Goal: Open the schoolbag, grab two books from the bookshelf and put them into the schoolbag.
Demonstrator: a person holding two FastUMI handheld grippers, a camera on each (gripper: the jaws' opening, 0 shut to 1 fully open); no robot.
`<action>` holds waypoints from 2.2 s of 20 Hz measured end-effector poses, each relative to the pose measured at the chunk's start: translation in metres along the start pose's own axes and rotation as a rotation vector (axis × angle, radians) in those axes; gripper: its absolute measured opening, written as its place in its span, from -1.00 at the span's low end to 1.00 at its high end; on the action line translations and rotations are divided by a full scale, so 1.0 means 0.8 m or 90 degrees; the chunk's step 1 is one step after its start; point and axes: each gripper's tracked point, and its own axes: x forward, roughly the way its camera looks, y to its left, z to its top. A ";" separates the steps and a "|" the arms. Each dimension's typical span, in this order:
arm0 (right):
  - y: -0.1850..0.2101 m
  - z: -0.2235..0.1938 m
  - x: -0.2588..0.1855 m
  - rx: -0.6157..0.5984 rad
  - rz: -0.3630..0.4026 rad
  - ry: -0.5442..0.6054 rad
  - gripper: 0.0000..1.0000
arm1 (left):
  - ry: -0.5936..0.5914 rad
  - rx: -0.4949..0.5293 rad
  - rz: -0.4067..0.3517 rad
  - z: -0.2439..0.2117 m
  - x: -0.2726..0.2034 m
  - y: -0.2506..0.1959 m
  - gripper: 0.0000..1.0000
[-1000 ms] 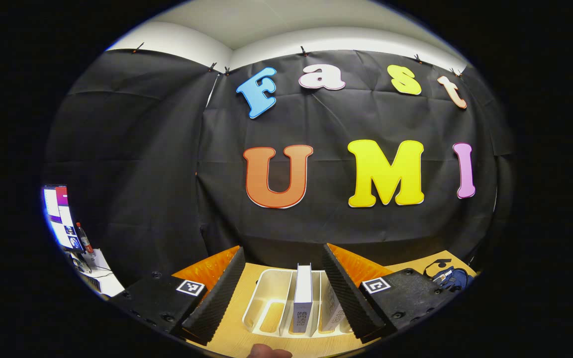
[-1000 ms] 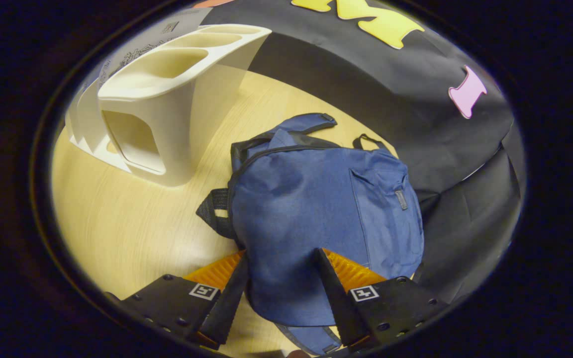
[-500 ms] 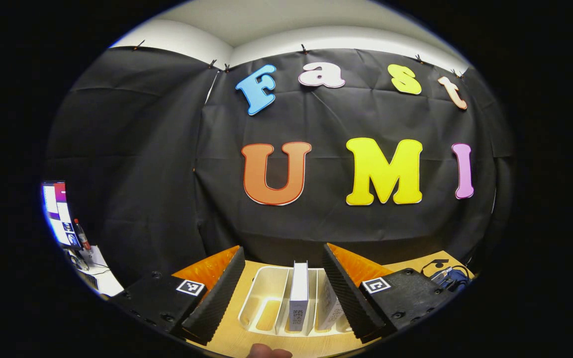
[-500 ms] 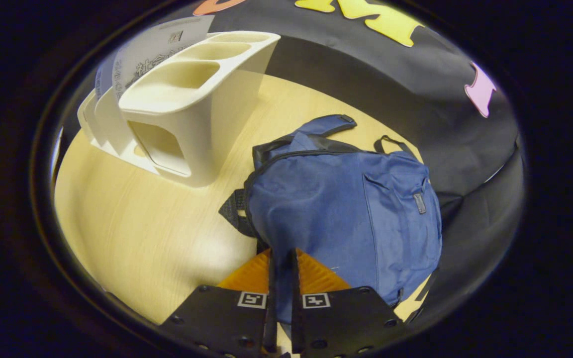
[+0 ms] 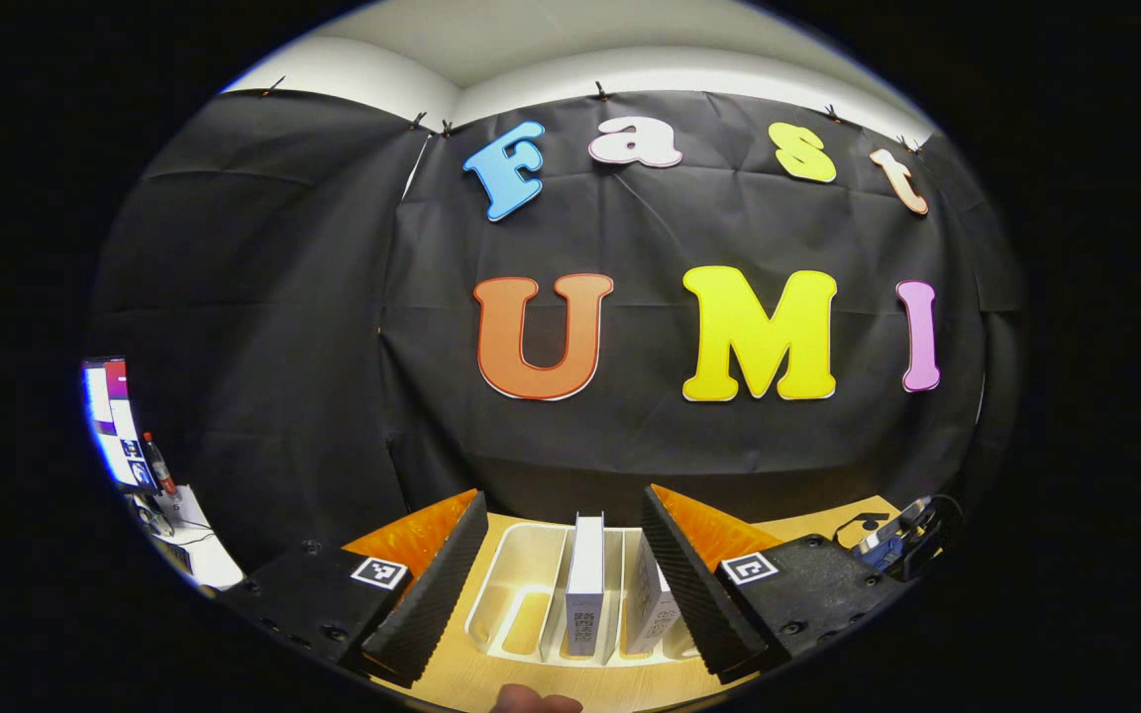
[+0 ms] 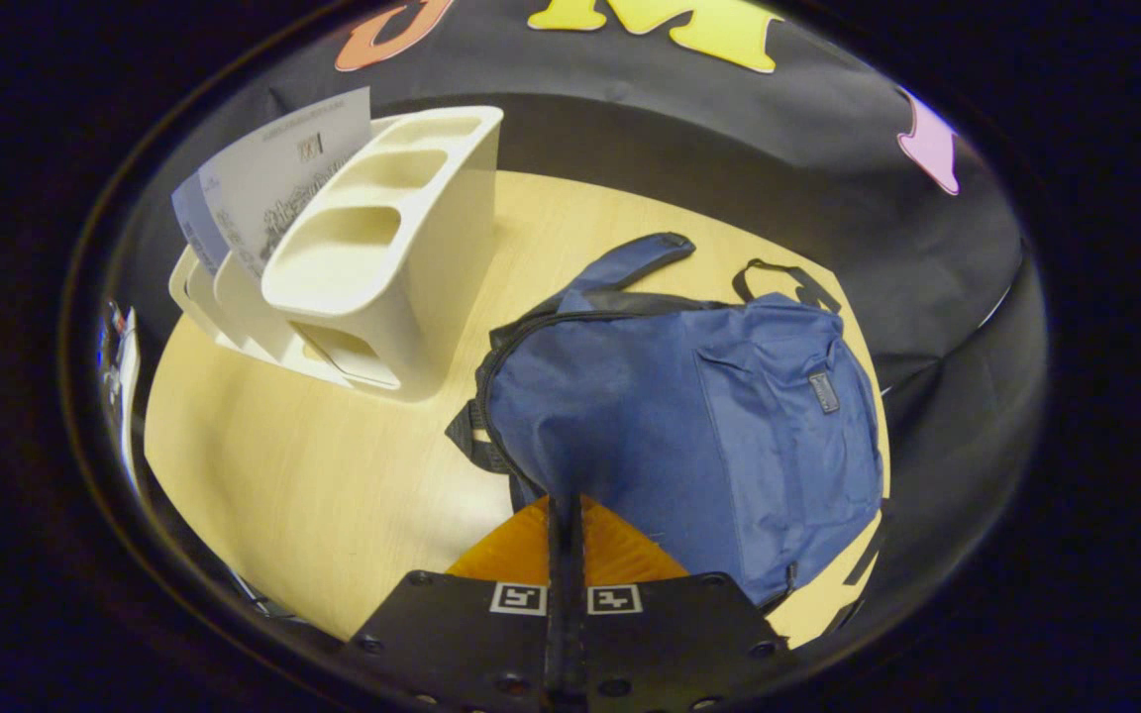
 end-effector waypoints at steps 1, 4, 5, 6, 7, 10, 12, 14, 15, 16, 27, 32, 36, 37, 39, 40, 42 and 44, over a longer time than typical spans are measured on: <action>-0.007 0.004 -0.011 0.007 0.007 -0.003 -0.99 | 0.003 0.000 -0.002 -0.003 0.001 -0.002 0.97; -0.039 0.022 -0.042 -0.008 0.003 -0.022 -0.99 | 0.008 0.000 -0.006 -0.004 0.003 -0.006 0.97; -0.052 0.028 -0.053 -0.021 -0.003 -0.030 -1.00 | 0.011 0.001 -0.006 -0.005 0.004 -0.008 0.97; -0.061 0.032 -0.063 -0.031 -0.009 -0.035 -0.99 | 0.014 0.002 -0.007 -0.007 0.007 -0.010 0.97; -0.072 0.036 -0.072 -0.046 -0.017 -0.039 -0.99 | 0.017 0.002 -0.009 -0.008 0.009 -0.012 0.97; -0.121 0.058 -0.102 -0.079 -0.045 -0.048 -0.99 | 0.027 0.009 -0.016 -0.013 0.014 -0.018 0.97; -0.148 0.068 -0.112 -0.077 -0.057 -0.051 -0.99 | 0.039 0.010 -0.026 -0.017 0.019 -0.026 0.97; -0.174 0.074 -0.118 -0.070 -0.065 -0.051 -0.99 | 0.056 0.017 -0.037 -0.025 0.026 -0.033 0.97; -0.186 0.078 -0.117 -0.068 -0.069 -0.050 -0.99 | 0.069 0.020 -0.043 -0.030 0.029 -0.037 0.97; -0.194 0.080 -0.117 -0.064 -0.067 -0.047 -0.99 | 0.081 0.019 -0.049 -0.033 0.034 -0.039 0.97; -0.239 0.085 -0.117 -0.034 -0.040 -0.051 -1.00 | 0.284 0.070 -0.157 -0.066 0.084 -0.079 0.98; -0.253 0.079 -0.117 -0.010 -0.024 -0.056 -1.00 | 0.428 0.058 -0.230 -0.079 0.105 -0.118 0.98; -0.265 0.075 -0.116 0.027 -0.008 -0.061 -0.99 | 0.549 0.094 -0.262 -0.109 0.126 -0.145 0.97; -0.267 0.074 -0.116 0.039 -0.003 -0.062 -0.99 | 0.584 0.108 -0.259 -0.122 0.130 -0.146 0.98; -0.275 0.069 -0.116 0.052 0.001 -0.064 -0.99 | 0.653 0.113 -0.250 -0.146 0.137 -0.152 1.00; -0.277 0.068 -0.116 0.060 0.003 -0.066 -0.99 | 0.683 0.109 -0.240 -0.158 0.138 -0.148 0.99; -0.281 0.068 -0.116 0.078 0.008 -0.072 -1.00 | 0.748 0.097 -0.223 -0.184 0.134 -0.141 0.99; -0.284 0.064 -0.116 0.082 0.010 -0.074 -1.00 | 0.790 0.098 -0.209 -0.205 0.133 -0.135 1.00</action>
